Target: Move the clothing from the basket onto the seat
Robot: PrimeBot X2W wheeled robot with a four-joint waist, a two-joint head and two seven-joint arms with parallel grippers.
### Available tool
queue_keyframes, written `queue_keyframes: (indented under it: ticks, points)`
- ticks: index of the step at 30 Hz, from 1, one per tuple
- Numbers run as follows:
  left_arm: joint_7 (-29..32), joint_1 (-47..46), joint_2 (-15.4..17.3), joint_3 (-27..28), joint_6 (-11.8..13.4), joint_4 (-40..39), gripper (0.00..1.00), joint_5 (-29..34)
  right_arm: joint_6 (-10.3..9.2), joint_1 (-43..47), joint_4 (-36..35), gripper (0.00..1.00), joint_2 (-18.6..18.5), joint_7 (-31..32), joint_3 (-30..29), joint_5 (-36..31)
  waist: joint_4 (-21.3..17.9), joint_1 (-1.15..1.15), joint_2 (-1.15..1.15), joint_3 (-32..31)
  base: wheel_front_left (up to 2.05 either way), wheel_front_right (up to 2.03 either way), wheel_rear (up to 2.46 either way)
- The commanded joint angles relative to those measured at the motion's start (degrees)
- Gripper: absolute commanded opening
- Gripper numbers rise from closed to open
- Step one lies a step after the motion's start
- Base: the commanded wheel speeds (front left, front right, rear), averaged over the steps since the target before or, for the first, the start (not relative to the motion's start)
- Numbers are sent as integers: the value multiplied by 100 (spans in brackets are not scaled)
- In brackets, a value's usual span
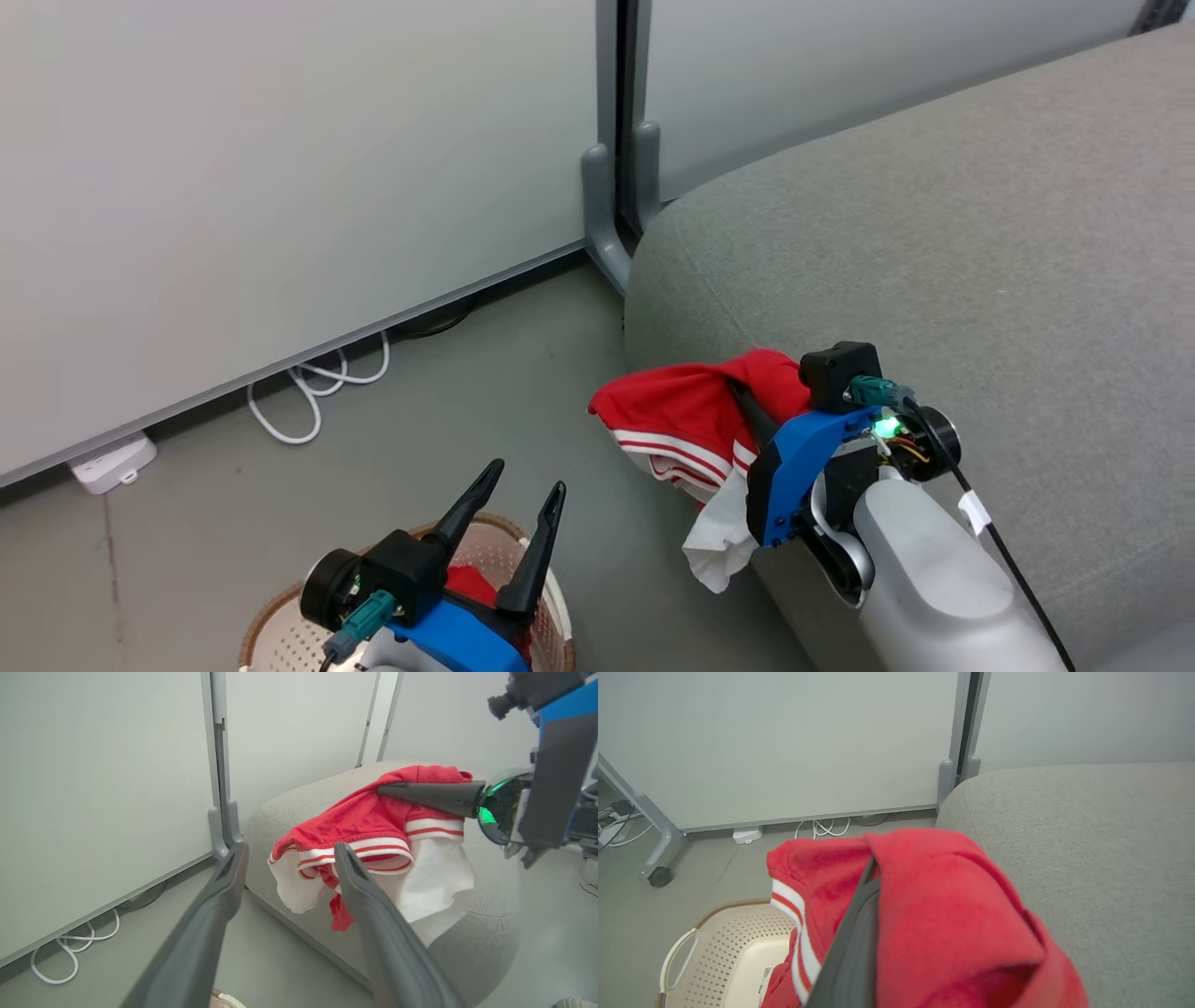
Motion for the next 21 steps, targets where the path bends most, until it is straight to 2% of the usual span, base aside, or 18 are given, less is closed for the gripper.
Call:
queue_keyframes:
  ticks: [1, 9, 21]
  points:
    - [-18, -7, 32, 14, -19, 10, 100, 25, -4, 36, -40, 0, -7, 0, -10, -14, -219, 0, 0, -4, 0, 0, 0]
    - [-18, 26, 23, 37, -20, 8, 100, 28, -4, 93, -65, 0, -6, 17, -51, -44, -467, 0, 0, 20, 0, 0, 0]
    - [-18, 33, 97, 46, -20, -22, 100, 71, -4, 136, -153, 0, -6, -22, -202, -83, -416, 0, 0, 204, 0, 0, 0]
